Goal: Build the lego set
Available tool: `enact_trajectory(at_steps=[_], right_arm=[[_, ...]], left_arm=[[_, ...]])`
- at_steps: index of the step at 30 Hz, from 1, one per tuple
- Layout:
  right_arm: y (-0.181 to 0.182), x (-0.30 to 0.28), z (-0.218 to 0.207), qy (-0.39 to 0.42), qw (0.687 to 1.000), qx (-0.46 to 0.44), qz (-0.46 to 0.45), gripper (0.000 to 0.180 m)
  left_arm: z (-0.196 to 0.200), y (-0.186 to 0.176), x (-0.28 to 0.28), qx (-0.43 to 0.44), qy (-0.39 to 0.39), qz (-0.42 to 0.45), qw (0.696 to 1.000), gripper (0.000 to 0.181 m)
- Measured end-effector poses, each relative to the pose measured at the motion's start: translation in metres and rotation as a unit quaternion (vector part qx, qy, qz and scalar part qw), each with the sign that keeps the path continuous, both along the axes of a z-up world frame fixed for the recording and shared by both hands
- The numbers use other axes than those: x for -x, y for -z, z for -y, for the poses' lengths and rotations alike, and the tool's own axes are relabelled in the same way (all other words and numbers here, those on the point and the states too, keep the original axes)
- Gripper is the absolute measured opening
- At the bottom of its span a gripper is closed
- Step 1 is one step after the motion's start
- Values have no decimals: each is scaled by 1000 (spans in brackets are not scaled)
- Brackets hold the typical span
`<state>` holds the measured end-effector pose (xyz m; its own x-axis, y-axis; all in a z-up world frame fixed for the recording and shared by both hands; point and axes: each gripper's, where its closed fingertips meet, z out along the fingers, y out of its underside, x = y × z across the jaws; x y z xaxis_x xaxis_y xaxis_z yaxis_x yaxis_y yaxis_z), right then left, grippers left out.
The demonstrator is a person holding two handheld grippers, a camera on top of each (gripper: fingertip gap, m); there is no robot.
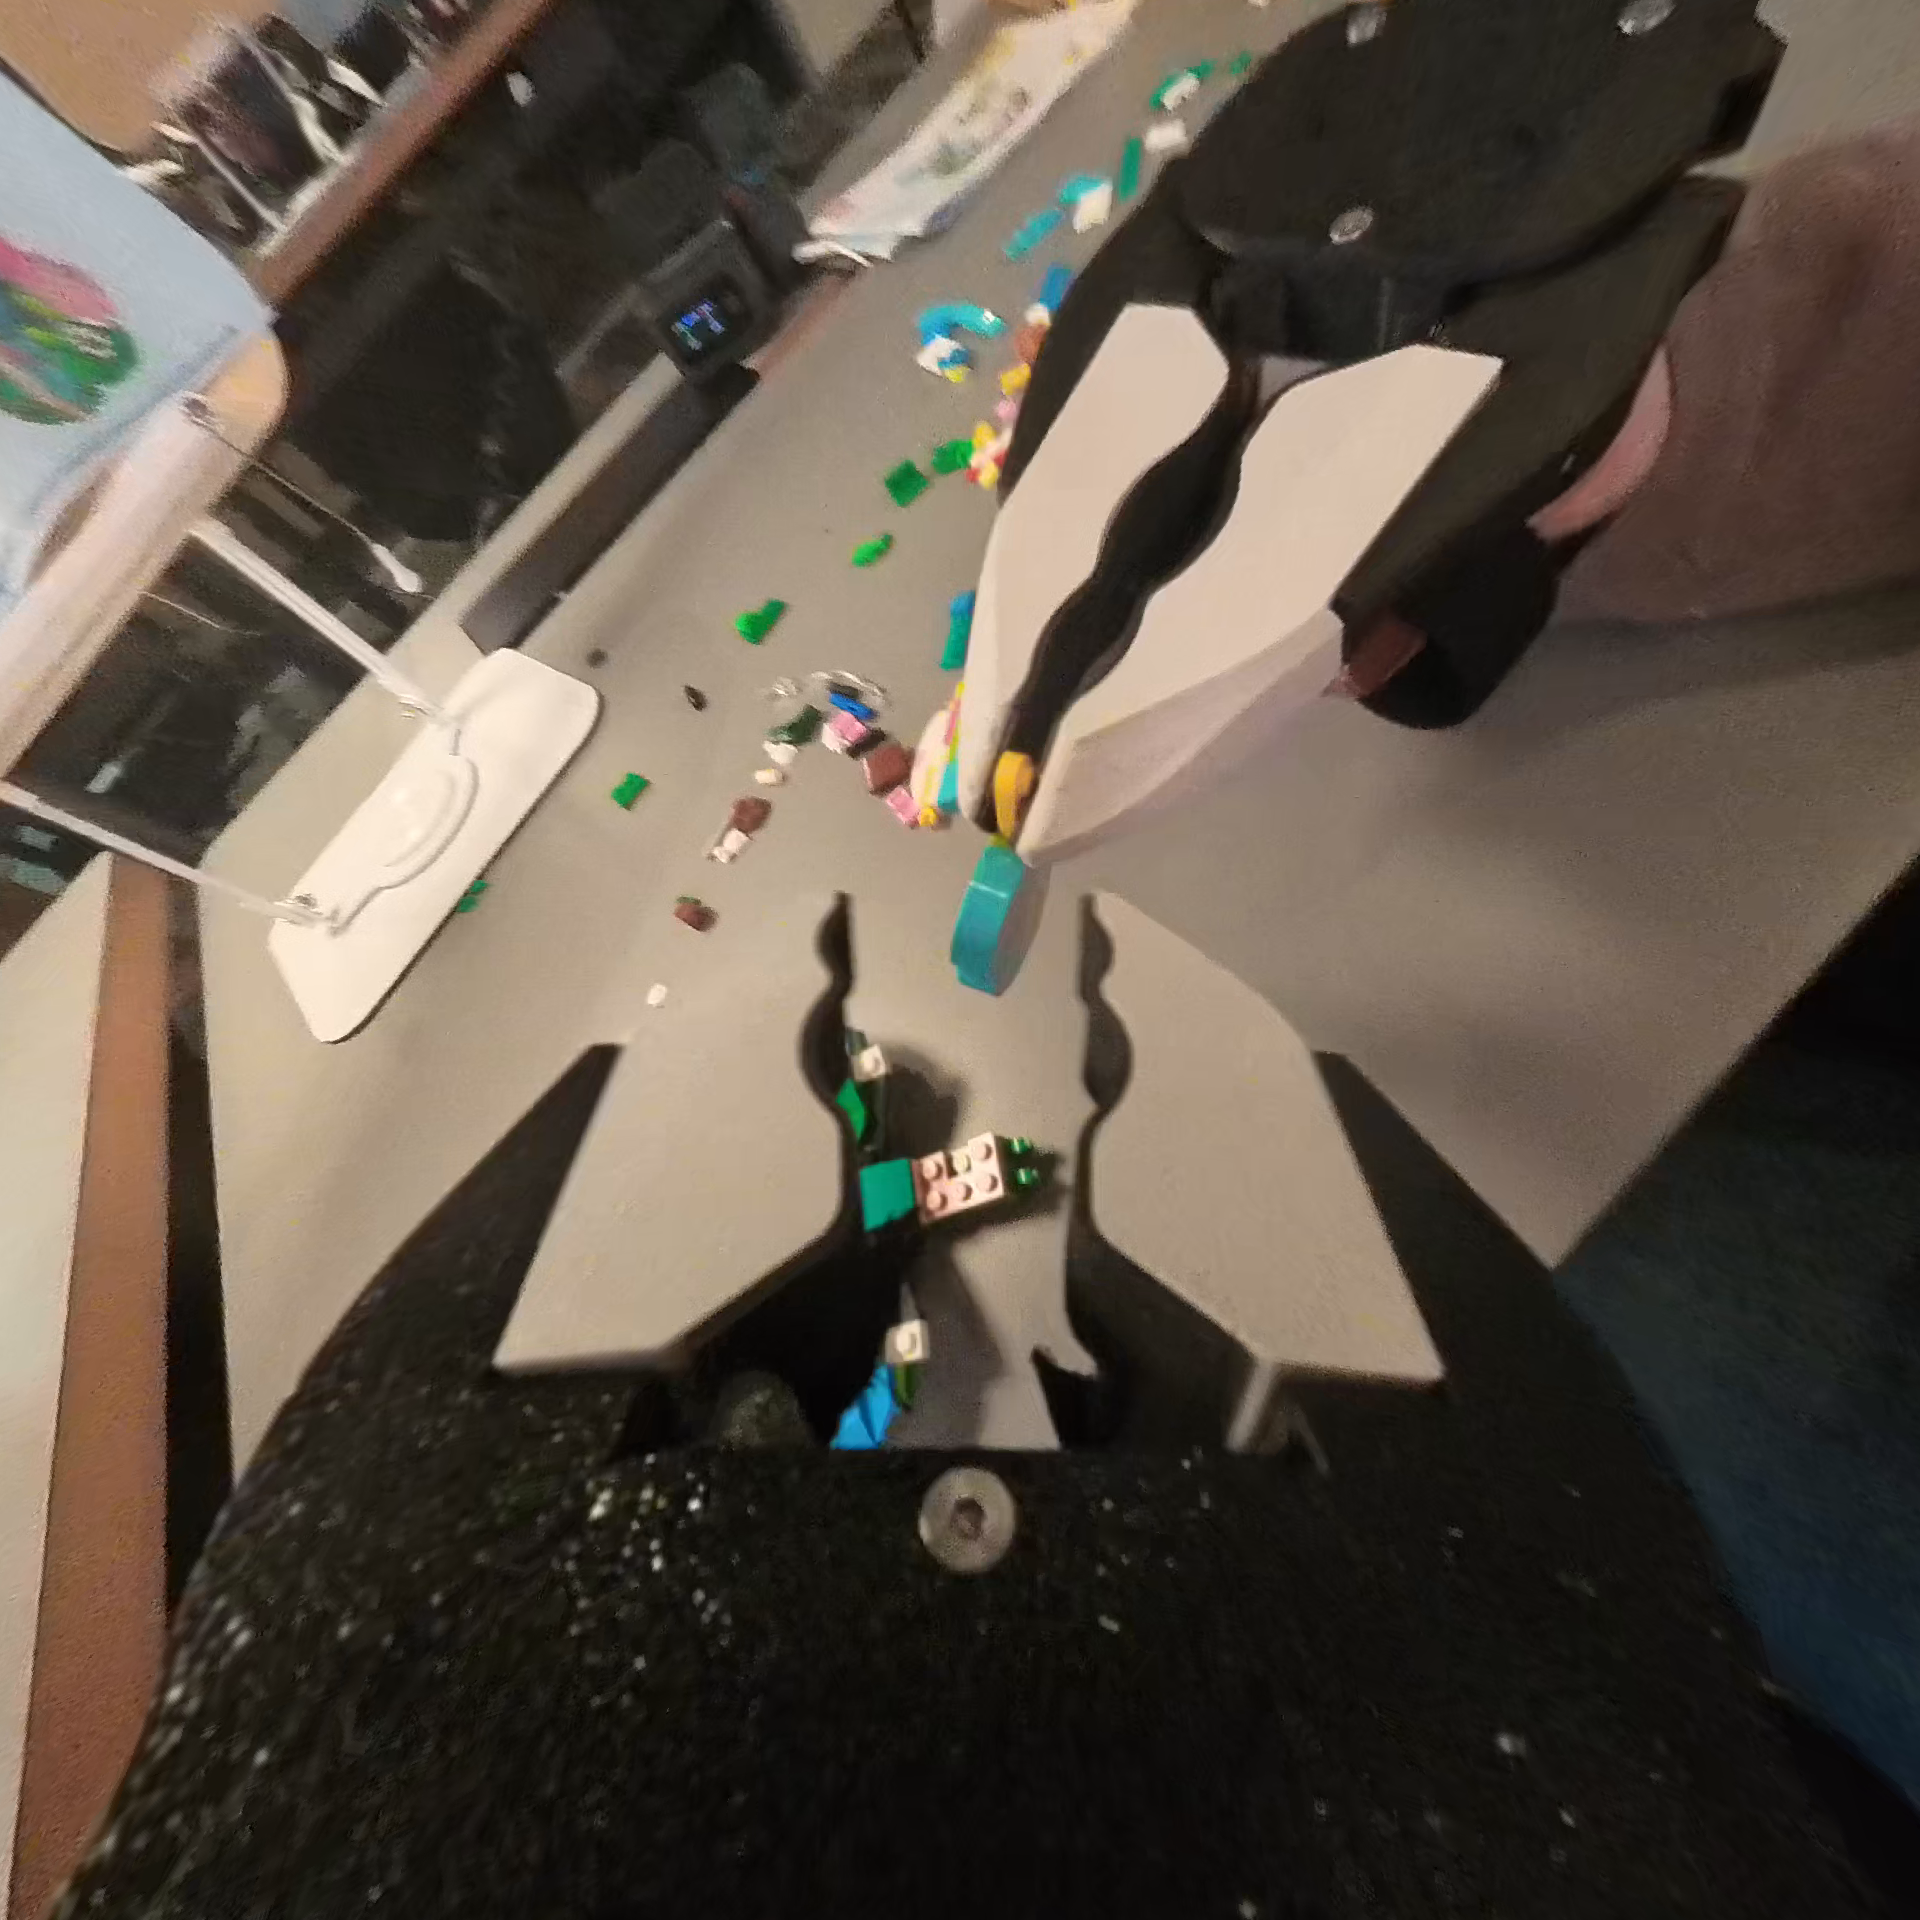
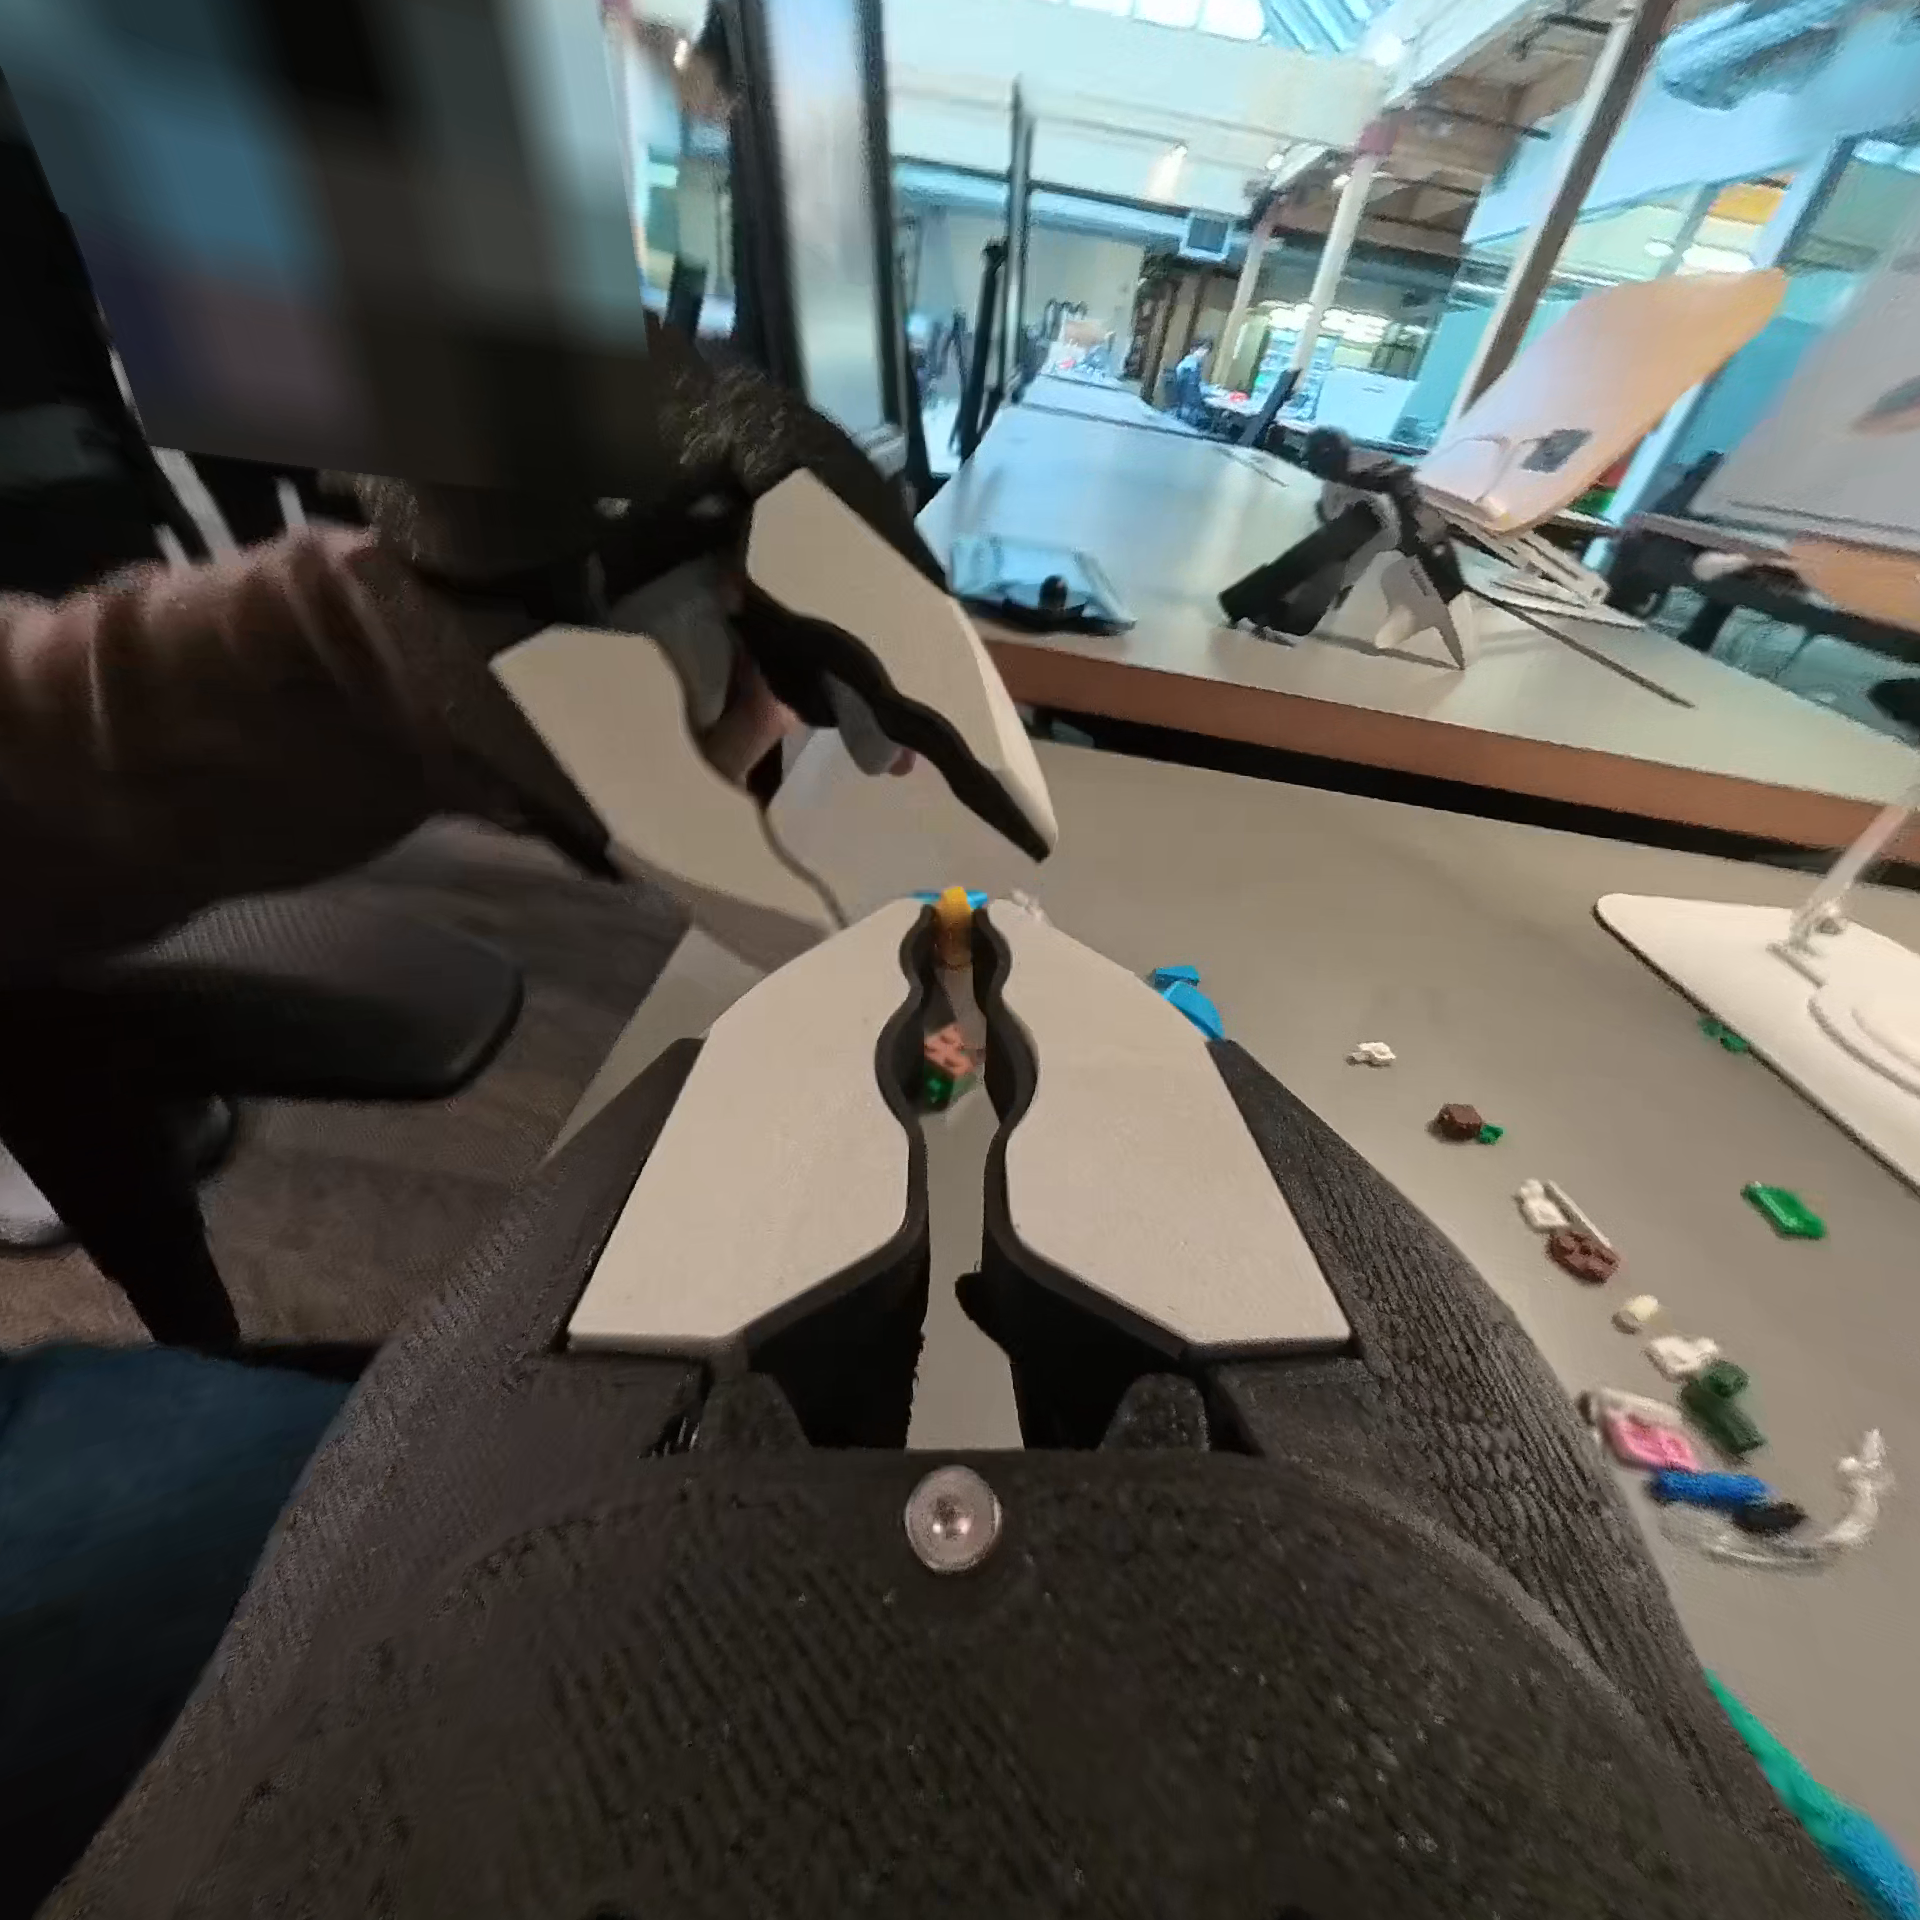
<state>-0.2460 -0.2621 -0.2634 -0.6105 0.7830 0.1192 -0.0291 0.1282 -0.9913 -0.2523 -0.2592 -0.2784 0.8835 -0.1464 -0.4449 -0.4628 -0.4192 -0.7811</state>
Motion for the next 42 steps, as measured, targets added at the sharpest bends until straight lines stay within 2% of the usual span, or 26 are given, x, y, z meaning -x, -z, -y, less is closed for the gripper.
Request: enact_trajectory(at_steps=[1,4,7,11,16,21,28,35,39,42], right_arm=[[-6,1,-3,0,999,39,6,5],[-19,3,-15,-2,987,157,28,5],[-21,9,-29,20,972,228,44,4],[-23,11,-31,12,958,280,54,4],[-27,10,-32,-3,944,325,63,5],[-28,11,-32,-25,926,369,79,5],[-27,11,-33,-28,921,380,86,5],[-23,14,-32,-23,922,376,90,5],[-30,14,-31,20,946,320,41,35],[-35,13,-38,68,958,279,-4,44]], left_arm=[[-2,-4,2,-14,-8,-2,1000,50],[-10,-22,6,-79,-33,-51,995,58],[-16,-32,5,-133,-58,-121,982,60],[-23,-25,12,-151,-104,-139,973,69],[-25,-23,18,-165,-143,-210,953,61],[-30,-23,11,-174,-139,-236,946,52],[-32,-25,14,-176,-164,-249,938,38],[-31,-21,19,-161,-172,-255,938,37],[-28,-19,22,-158,-176,-251,939,36],[-18,-19,35,-159,-198,-230,939,36]])
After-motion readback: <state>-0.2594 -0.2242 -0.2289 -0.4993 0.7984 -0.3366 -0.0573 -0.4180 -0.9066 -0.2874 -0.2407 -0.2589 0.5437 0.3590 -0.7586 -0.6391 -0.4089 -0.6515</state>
